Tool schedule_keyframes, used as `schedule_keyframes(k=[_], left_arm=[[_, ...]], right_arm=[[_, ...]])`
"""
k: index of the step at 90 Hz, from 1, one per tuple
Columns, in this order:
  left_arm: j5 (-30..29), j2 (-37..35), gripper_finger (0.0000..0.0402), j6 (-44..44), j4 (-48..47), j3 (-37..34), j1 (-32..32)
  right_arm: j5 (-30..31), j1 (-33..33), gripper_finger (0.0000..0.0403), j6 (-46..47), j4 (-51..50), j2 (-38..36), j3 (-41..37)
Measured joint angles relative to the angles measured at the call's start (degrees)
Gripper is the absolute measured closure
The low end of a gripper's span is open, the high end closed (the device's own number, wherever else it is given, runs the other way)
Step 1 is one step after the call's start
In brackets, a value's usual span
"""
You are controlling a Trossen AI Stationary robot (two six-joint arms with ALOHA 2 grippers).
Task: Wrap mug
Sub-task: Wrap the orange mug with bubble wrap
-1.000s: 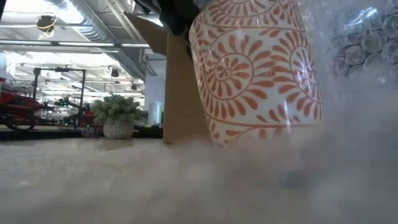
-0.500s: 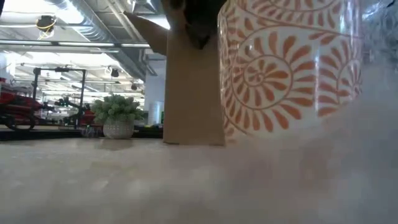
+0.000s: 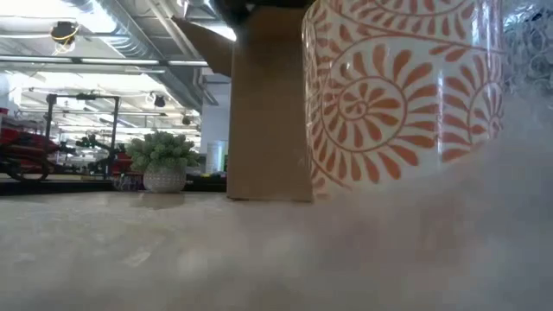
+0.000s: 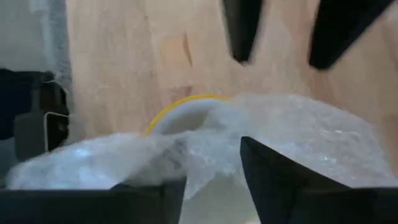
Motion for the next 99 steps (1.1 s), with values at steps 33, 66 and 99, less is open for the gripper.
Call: schedule_keyframes(k=[33, 66, 99], left_arm=[[-12.8, 0.3, 0.0247, -0.6, -5.9, -5.0, -1.9], [-12.4, 0.4, 0.0247, -0.6, 29.5, -21.8, 6.0], [6.4, 0.8, 0.0247, 0.8, 43.1, -22.6, 5.1]], right_arm=[[-5.9, -2.2, 0.0399, -0.2, 8.6, 1.3, -8.4], [-4.5, -2.1, 0.0391, -3.3, 15.1, 1.3, -8.0], [-2.8, -2.1, 0.0391, -4.5, 15.3, 1.3, -8.0]])
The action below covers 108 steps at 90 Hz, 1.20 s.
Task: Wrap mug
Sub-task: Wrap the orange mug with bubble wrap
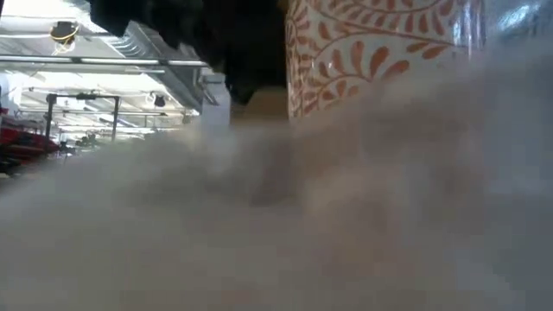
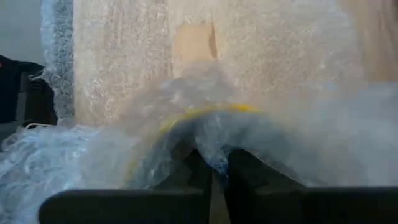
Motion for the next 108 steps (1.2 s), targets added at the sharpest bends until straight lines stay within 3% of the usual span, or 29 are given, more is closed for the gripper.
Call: schedule_keyframes(k=[19, 45, 76, 108], left_arm=[[-0.5, -0.1, 0.0247, 5.7, 1.1, 1.1, -4.0], [-1.6, 5.1, 0.0247, 2.6, 1.7, 1.4, -4.3], [-1.6, 4.8, 0.0247, 2.7, 1.3, 1.3, -4.1], [-1.6, 4.8, 0.0247, 2.6, 1.3, 1.2, -4.1]], right_arm=[[0.3, 0.0, 0.0391, -0.2, 0.0, 0.0, 0.0], [0.0, 0.0, 0.0391, -0.1, -0.2, 0.0, 0.3], [-1.2, 0.0, 0.0388, -1.5, -8.0, 0.0, 9.3], [-2.4, 0.4, 0.0287, -0.1, -31.2, 0.0, 22.0]])
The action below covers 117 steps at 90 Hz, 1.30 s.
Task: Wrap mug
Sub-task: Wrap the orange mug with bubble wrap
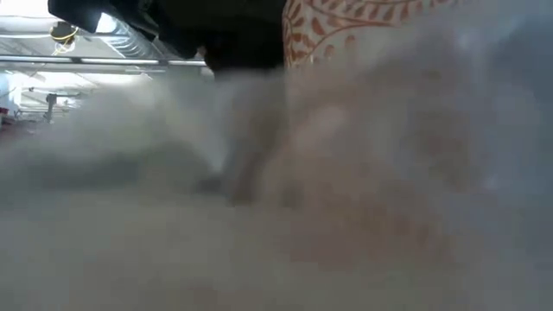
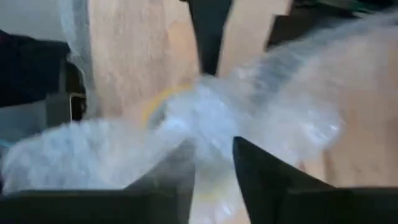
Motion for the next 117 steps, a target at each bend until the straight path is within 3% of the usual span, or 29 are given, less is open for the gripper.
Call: schedule_keyframes(k=[8, 19, 25, 52, 81, 96, 117], left_arm=[[0.0, 0.0, 0.0247, 0.0, 0.0, 0.0, 0.0], [0.0, 0.0, 0.0247, 0.0, 0.0, 0.0, 0.0], [0.0, 0.0, 0.0247, 0.0, 0.0, 0.0, 0.0], [0.0, 0.0, 0.0247, 0.0, 0.0, 0.0, 0.0], [0.0, 0.1, 0.0247, 0.0, 0.1, 0.0, 0.0], [-0.1, 0.1, 0.0247, -0.3, 0.2, -0.1, 0.0], [0.0, 0.1, 0.0247, -0.4, 0.2, -0.1, 0.0]], right_arm=[[4.1, 0.0, 0.0269, 0.3, -4.4, -0.1, 2.9], [16.1, -0.3, 0.0257, 0.0, -3.0, -0.2, 3.2], [17.8, -1.2, 0.0255, 0.0, -1.0, -0.2, 1.4], [2.4, -0.7, 0.0254, -1.2, 14.2, -0.1, -8.5], [2.7, 1.7, 0.0254, 1.7, 19.1, -0.1, -16.5], [-0.7, 0.5, 0.0254, 1.7, 28.3, -0.5, -22.2], [-4.8, -1.7, 0.0283, 1.4, 25.0, 0.2, -18.6]])
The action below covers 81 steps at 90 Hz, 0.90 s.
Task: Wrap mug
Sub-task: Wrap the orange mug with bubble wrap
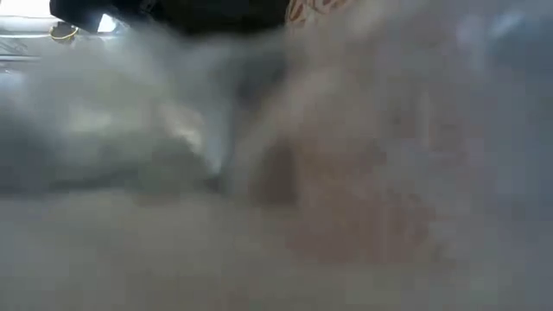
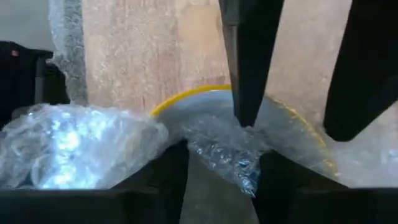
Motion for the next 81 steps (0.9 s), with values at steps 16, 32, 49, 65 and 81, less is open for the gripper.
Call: schedule_keyframes(k=[16, 32, 49, 65, 81], left_arm=[[-0.1, 0.0, 0.0247, 0.0, 0.0, 0.0, 0.0], [-0.4, 0.0, 0.0247, 0.0, 0.3, 0.0, 0.1], [-0.3, -0.9, 0.0247, 0.0, -1.0, 0.0, 0.0], [0.3, -3.5, 0.0247, -0.1, -3.2, -0.2, -0.8], [0.1, -6.9, 0.0247, -2.8, -4.0, -0.3, -2.6]], right_arm=[[-2.6, -2.3, 0.0315, -1.1, 0.8, 0.1, -0.6], [-7.6, -3.7, 0.0348, -1.4, 1.5, 2.8, -1.5], [-6.7, -3.5, 0.0373, -1.3, 1.6, 3.2, -0.3], [-6.9, -3.2, 0.0379, -2.0, 1.0, 3.8, 2.7], [-5.9, -3.1, 0.038, -3.0, 0.0, 3.7, 5.1]])
